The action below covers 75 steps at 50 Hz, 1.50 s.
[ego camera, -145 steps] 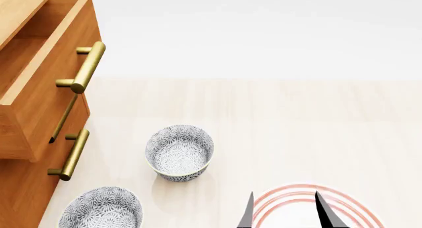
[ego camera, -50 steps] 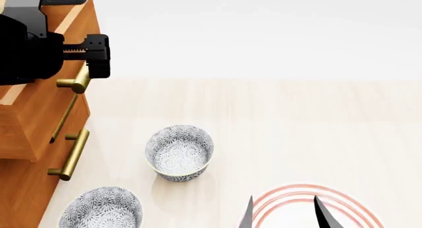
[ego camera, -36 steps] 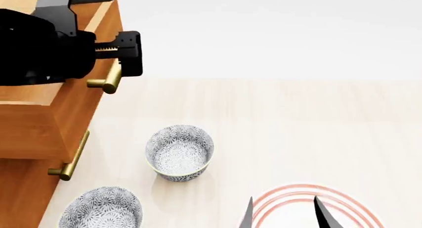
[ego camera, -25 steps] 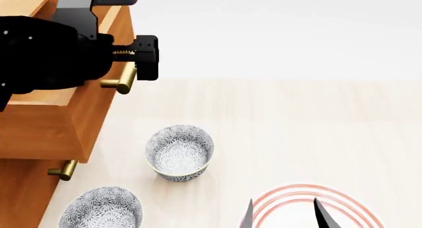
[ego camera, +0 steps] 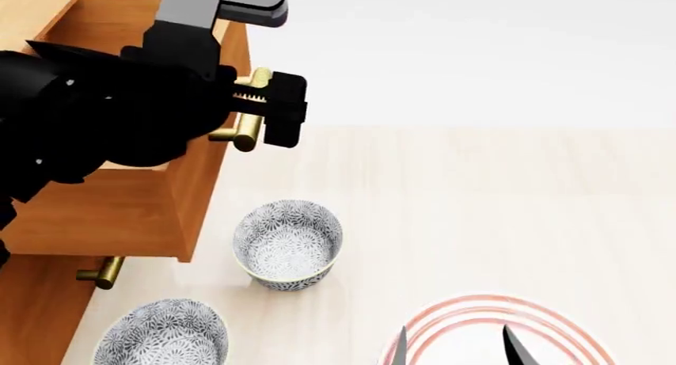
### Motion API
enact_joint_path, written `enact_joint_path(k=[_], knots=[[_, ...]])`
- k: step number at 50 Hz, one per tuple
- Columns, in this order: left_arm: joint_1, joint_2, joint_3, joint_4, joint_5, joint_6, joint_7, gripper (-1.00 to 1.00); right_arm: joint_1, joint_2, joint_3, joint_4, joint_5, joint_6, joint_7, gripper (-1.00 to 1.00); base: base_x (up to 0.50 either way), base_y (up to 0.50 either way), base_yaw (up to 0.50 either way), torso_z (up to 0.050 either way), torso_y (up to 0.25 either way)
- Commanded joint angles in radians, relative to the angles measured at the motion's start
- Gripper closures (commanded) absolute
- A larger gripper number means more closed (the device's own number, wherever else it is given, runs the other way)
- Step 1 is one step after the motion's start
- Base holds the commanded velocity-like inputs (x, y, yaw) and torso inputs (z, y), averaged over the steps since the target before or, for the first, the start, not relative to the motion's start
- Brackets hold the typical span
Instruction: Open the top drawer of the cabinet.
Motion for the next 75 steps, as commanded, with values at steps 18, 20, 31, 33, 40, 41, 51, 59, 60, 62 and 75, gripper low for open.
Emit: enact_joint_path(k=[18,20,31,33,40,41,51,59,60,62,75], knots=[[-0.009,0.035,0.284,0.213,-0.682,0.13,-0.008,-1.0,0.003,0.01,-0.005,0.005,0.013,0.006,-0.003,-1.0,-0.01,0.0,0.0,0.0,0.0],[-0.017,0.035,0.285,0.225,-0.698,0.132,-0.011,-1.0,0.005,0.01,-0.007,0.004,0.012,0.008,-0.002,-1.0,-0.01,0.0,0.0,0.0,0.0],[-0.034,0.035,0.289,0.249,-0.778,0.165,-0.055,-1.0,0.002,0.01,-0.024,0.007,0.004,0.003,-0.006,-1.0,-0.01,0.0,0.0,0.0,0.001],[-0.036,0.035,0.289,0.259,-0.78,0.171,-0.056,-1.0,-0.001,0.01,-0.025,0.009,0.004,0.0,-0.007,-1.0,-0.01,0.0,0.0,0.0,0.0],[-0.054,0.035,0.288,0.314,-0.779,0.185,-0.076,-1.0,-0.007,0.014,-0.025,0.006,0.006,-0.004,-0.008,-1.0,-0.01,0.0,0.0,0.0,0.003],[-0.057,0.035,0.288,0.323,-0.773,0.188,-0.079,-1.0,-0.009,0.015,-0.025,0.005,0.006,-0.006,-0.008,-1.0,0.0,0.0,0.0,0.0,0.0],[-0.066,0.035,0.285,0.349,-0.773,0.194,-0.081,-1.0,-0.016,0.019,-0.026,0.003,0.005,-0.011,-0.007,-1.0,-0.01,0.0,0.0,0.0,0.002],[-0.08,0.035,0.284,0.391,-0.774,0.215,-0.091,-1.0,-0.018,0.022,-0.03,-0.007,0.003,-0.008,-0.002,-1.0,-0.01,0.0,0.0,0.0,0.004],[-0.082,0.035,0.286,0.397,-0.765,0.217,-0.093,-1.0,-0.02,0.022,-0.031,-0.005,0.001,-0.011,-0.002,-1.0,-0.01,0.0,0.0,0.0,0.0],[-0.083,0.035,0.283,0.399,-0.772,0.219,-0.094,-1.0,-0.02,0.023,-0.032,-0.007,0.0,-0.009,0.0,-1.0,-0.01,0.0,0.0,0.0,0.006],[-0.099,0.035,0.284,0.393,-0.755,0.217,-0.104,-1.0,-0.016,0.029,-0.044,-0.041,-0.004,0.013,0.013,-1.0,-0.01,0.0,0.0,0.0,0.004]])
